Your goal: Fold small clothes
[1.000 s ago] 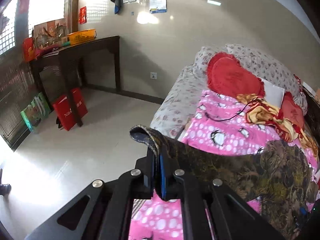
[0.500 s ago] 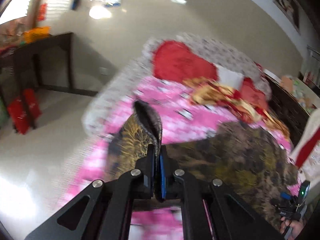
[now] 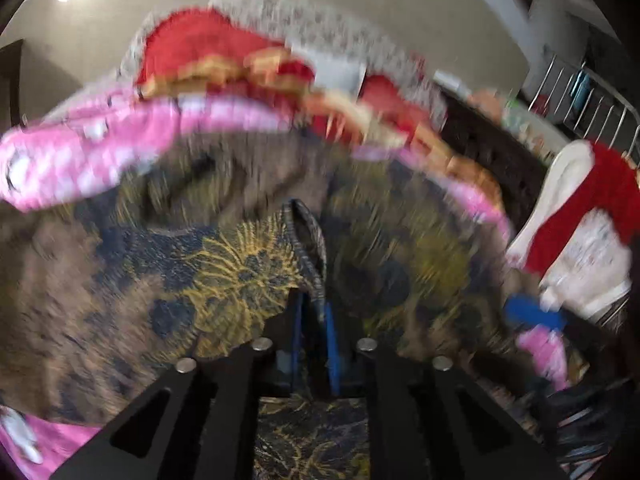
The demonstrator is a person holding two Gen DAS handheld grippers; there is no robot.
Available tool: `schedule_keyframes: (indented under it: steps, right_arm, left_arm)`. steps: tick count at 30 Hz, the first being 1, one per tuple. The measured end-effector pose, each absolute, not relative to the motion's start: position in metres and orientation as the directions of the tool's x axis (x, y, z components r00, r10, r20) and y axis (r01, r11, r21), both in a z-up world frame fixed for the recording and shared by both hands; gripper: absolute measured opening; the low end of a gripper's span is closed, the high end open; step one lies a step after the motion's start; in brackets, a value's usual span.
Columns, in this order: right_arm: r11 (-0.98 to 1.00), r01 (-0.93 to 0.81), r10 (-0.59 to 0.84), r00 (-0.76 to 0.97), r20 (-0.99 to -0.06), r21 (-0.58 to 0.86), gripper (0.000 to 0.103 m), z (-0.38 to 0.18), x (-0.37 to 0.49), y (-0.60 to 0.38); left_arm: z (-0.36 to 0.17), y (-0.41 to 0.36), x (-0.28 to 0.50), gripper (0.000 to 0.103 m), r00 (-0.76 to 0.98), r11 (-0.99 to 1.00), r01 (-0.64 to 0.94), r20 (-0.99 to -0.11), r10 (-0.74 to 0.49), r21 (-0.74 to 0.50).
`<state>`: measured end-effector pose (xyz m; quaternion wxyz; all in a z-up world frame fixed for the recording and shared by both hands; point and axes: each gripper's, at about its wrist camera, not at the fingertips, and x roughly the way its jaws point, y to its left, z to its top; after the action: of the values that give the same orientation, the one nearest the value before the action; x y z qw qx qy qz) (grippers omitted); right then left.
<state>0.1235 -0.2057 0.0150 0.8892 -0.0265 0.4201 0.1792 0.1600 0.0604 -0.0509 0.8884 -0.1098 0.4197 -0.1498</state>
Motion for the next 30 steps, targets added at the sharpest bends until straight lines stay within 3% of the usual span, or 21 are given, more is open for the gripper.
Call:
schedule_keyframes:
  steps: [3,5,7,8,11,18,23,26,30]
  right_arm:
    - [0.906,-0.384,0.382,0.555,-0.739,0.18,0.091,0.008,0.135,-0.194]
    - [0.879,-0.421,0.442,0.538,-0.718,0.225,0.09,0.002,0.14,-0.185]
    - [0.843,-0.462,0.505,0.504,-0.701,0.275,0.087,-0.008,0.149,-0.174]
    - [0.832,-0.471,0.523,0.489,-0.698,0.294,0.082,-0.011,0.152,-0.171]
    - [0.774,-0.494,0.608,0.408,-0.681,0.396,0.07,-0.029,0.166,-0.157]
    - [0.719,-0.447,0.682,0.31,-0.662,0.532,0.066,-0.06,0.186,-0.144]
    - [0.646,-0.423,0.754,0.22,-0.619,0.636,0.022,-0.07,0.193,-0.138]
    - [0.663,-0.364,0.747,0.27,-0.608,0.654,0.011,-0.069,0.196,-0.149]
    - [0.712,-0.363,0.702,0.343,-0.625,0.601,0.01,-0.056,0.192,-0.177]
  left_arm:
    - [-0.073,0.066,0.148,0.026,0.562,0.927,0.154,-0.741,-0.367,-0.342]
    - [-0.067,0.07,0.13,0.036,0.582,0.932,0.167,-0.731,-0.356,-0.321]
    - [-0.065,0.075,0.107,0.056,0.604,0.944,0.162,-0.728,-0.324,-0.286]
    - [-0.066,0.078,0.096,0.058,0.613,0.951,0.156,-0.728,-0.306,-0.268]
    - [-0.073,0.09,0.074,0.058,0.625,0.963,0.133,-0.734,-0.265,-0.235]
    - [-0.074,0.105,0.071,0.051,0.65,0.967,0.04,-0.729,-0.215,-0.25]
    - [-0.076,0.104,0.072,0.051,0.647,0.972,0.036,-0.736,-0.201,-0.233]
    - [-0.078,0.104,0.073,0.051,0.646,0.972,0.035,-0.737,-0.2,-0.233]
    - [-0.079,0.101,0.073,0.051,0.642,0.978,0.037,-0.745,-0.182,-0.207]
